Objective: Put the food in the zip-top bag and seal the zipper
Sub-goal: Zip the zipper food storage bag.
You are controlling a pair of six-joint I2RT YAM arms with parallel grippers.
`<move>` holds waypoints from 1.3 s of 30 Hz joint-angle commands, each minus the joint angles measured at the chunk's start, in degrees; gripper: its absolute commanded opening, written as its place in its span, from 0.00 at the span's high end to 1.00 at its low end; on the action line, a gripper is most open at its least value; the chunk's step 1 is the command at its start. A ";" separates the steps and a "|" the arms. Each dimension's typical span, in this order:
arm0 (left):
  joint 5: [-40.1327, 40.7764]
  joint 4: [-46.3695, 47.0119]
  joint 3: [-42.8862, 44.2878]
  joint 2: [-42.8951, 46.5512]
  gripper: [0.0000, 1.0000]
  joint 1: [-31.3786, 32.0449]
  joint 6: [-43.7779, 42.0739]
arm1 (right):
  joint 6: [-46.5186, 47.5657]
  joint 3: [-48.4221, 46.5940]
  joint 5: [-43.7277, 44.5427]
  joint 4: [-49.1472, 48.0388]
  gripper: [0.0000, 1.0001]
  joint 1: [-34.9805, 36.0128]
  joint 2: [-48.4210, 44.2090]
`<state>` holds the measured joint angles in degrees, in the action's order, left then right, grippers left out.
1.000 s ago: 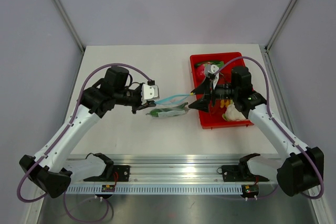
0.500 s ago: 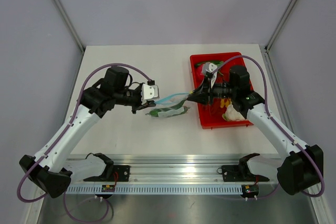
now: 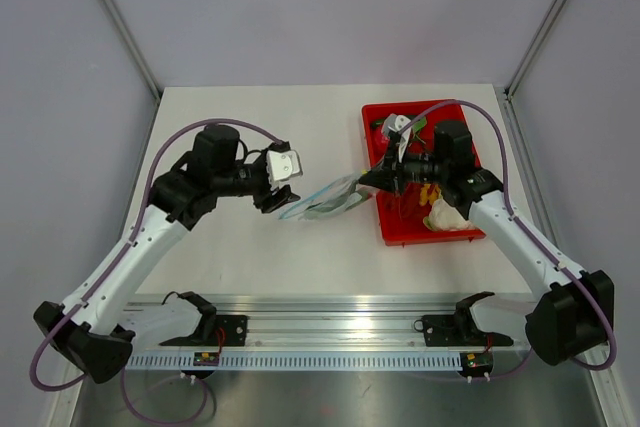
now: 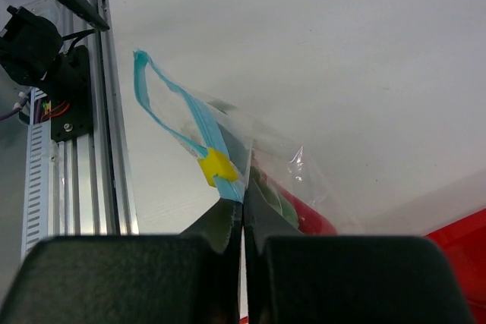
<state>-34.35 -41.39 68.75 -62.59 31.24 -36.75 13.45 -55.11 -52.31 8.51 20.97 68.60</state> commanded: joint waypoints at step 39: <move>2.18 24.86 10.35 -17.48 0.69 15.34 12.32 | 1.14 -11.16 4.06 12.85 1.00 3.55 0.92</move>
<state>-30.20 -19.20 76.82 -79.79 46.41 -24.84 13.76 -64.10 -47.48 22.44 23.92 71.53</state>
